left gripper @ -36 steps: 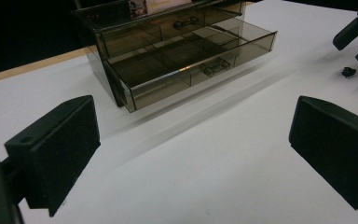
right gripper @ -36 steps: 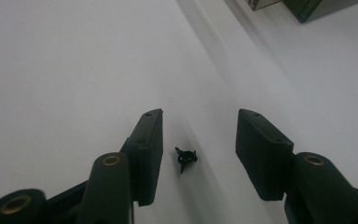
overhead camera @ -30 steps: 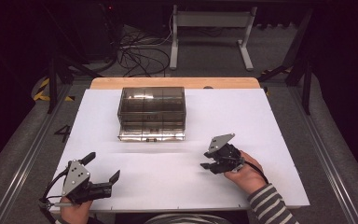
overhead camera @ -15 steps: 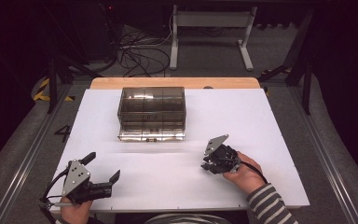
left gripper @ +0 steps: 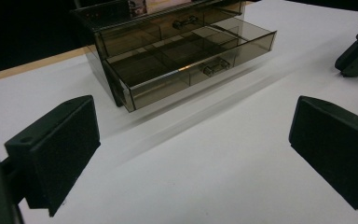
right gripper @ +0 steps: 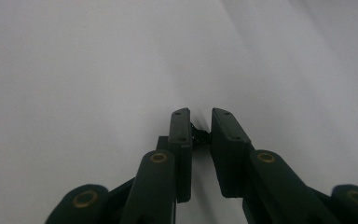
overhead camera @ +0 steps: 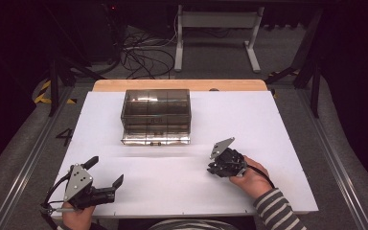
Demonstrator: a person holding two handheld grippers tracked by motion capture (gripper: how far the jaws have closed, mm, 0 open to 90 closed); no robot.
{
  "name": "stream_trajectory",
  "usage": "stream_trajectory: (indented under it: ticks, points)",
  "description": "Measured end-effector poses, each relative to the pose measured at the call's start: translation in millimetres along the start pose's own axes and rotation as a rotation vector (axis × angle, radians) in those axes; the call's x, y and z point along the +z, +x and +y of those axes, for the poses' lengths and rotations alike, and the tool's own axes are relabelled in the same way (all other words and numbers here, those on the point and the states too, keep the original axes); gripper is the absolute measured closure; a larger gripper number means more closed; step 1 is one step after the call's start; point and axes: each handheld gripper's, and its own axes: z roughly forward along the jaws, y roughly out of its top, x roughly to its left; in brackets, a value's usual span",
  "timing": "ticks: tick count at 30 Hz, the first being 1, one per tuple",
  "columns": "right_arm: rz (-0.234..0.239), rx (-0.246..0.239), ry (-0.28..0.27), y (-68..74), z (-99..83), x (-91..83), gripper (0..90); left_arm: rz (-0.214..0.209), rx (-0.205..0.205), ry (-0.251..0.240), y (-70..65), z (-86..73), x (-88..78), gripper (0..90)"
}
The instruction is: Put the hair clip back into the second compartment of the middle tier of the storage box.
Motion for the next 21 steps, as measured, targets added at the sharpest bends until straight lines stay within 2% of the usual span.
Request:
stream_trajectory:
  ticks: [8, 15, 21]
  points:
    - [-0.016, -0.025, -0.014, 1.1, 0.1, -2.2, 78.8, 0.002, 0.003, -0.001, 0.4, 0.0, -0.3, 2.6]
    - [-0.065, -0.035, -0.077, 3.2, 0.6, -12.2, 78.8, 0.000, 0.002, -0.001, 0.2, 0.0, -0.4, 2.6]
    - [-0.097, -0.021, -0.150, 3.7, -0.7, -21.0, 78.8, 0.000, 0.002, -0.001, 0.2, 0.0, -0.4, 2.6]
